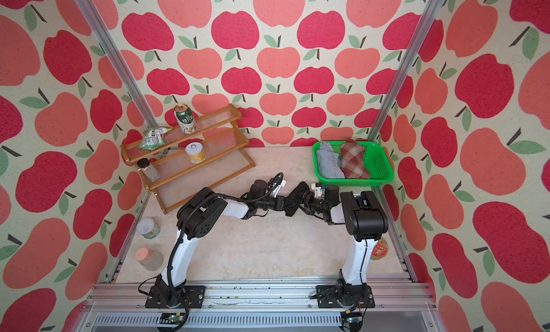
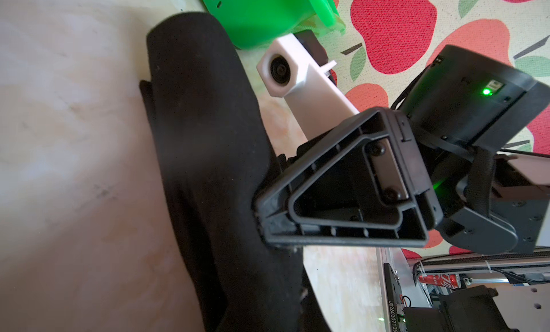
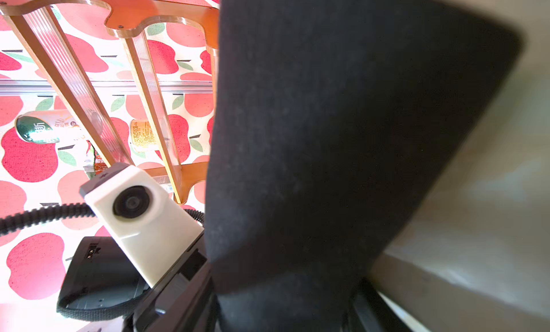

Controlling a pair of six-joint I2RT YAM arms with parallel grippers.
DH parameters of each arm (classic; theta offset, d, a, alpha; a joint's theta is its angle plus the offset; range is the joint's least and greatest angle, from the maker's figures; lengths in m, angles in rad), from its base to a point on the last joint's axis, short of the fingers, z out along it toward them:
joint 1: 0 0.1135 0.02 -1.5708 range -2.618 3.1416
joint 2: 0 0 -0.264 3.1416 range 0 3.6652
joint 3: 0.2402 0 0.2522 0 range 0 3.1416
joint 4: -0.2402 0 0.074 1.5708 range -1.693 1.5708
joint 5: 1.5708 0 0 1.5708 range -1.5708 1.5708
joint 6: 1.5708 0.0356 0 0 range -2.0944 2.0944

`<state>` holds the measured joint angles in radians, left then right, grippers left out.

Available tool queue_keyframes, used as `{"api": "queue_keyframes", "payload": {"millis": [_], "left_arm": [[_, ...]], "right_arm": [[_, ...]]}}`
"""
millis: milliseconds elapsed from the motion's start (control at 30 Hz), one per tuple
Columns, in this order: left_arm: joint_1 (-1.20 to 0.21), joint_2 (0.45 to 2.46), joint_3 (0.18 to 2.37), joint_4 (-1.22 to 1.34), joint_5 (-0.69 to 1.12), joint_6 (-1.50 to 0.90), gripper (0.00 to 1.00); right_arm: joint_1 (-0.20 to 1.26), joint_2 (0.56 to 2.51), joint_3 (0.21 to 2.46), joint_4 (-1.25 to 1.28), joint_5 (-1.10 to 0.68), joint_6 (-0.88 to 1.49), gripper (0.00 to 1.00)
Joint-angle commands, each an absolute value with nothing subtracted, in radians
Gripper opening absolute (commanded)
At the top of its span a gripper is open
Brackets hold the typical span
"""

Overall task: Roll up the skirts
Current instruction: Pick up the skirt from the center of the board, then place the skirt in the basket.

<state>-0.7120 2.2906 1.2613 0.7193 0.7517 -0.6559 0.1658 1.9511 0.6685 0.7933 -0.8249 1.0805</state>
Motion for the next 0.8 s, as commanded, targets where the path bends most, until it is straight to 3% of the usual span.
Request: {"api": "queue_keyframes", "payload": {"millis": [0, 100, 200, 267, 333, 400, 567, 767], "left_arm": [[-0.748, 2.321, 1.32, 0.786, 0.871, -0.684, 0.14], [-0.759, 2.313, 1.341, 0.739, 0.883, -0.667, 0.2], [-0.755, 2.275, 1.34, 0.653, 0.875, -0.616, 0.34], [-0.748, 2.227, 1.334, 0.541, 0.849, -0.538, 0.43], [-0.74, 2.161, 1.32, 0.415, 0.794, -0.437, 0.69], [-0.723, 2.089, 1.292, 0.327, 0.732, -0.362, 0.84], [-0.678, 1.907, 1.223, 0.159, 0.483, -0.235, 0.88], [-0.653, 1.719, 1.14, 0.054, 0.127, -0.138, 0.89]], "right_arm": [[0.193, 1.988, 0.682, 0.743, -0.778, 1.11, 0.58], [0.196, 1.953, 0.689, 0.71, -0.776, 1.091, 0.46], [0.196, 1.888, 0.71, 0.607, -0.764, 1.03, 0.33], [0.195, 1.833, 0.741, 0.497, -0.753, 0.966, 0.3], [0.193, 1.774, 0.782, 0.373, -0.734, 0.891, 0.3], [0.192, 1.716, 0.84, 0.227, -0.717, 0.805, 0.29], [0.193, 1.68, 1.1, -0.214, -0.723, 0.521, 0.25], [0.175, 1.717, 1.477, -0.686, -0.468, 0.202, 0.25]]}}
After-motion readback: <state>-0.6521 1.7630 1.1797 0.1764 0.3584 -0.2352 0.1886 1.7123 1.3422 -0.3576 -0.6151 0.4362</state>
